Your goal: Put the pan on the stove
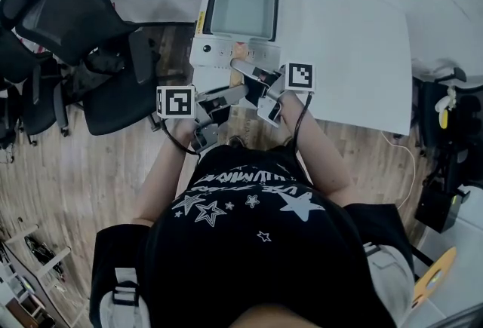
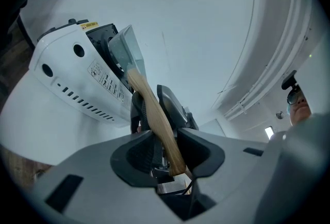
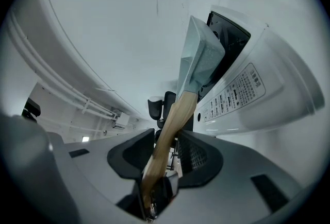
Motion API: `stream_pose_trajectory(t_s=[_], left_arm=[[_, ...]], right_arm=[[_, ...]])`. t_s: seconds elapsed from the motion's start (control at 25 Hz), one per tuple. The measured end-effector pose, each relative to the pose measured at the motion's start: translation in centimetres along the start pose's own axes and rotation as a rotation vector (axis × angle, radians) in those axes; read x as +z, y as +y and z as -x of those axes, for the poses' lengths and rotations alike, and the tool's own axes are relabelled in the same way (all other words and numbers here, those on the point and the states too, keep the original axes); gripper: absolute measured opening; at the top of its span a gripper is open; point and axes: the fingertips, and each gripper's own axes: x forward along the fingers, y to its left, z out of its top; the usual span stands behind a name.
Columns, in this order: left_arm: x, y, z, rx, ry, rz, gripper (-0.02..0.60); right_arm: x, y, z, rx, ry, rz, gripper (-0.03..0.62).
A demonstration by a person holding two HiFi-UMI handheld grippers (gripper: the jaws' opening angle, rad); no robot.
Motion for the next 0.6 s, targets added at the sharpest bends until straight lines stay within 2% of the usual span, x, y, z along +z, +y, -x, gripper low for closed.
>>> stream_pose_trajectory(t_s=[0.28, 0.6], left_arm=[[0.14, 0.71, -0.09, -0.012, 0.005, 0.031, 0.127], [0.06, 0.7, -0.29, -0.028, 0.011, 0.029, 0.127]], right_arm=[[0.27, -0.8, 0.0, -0.031, -0.019, -0.007, 0.138], [0.18, -0.83, 0.2, -0.038, -0.026, -0.01, 0.14]])
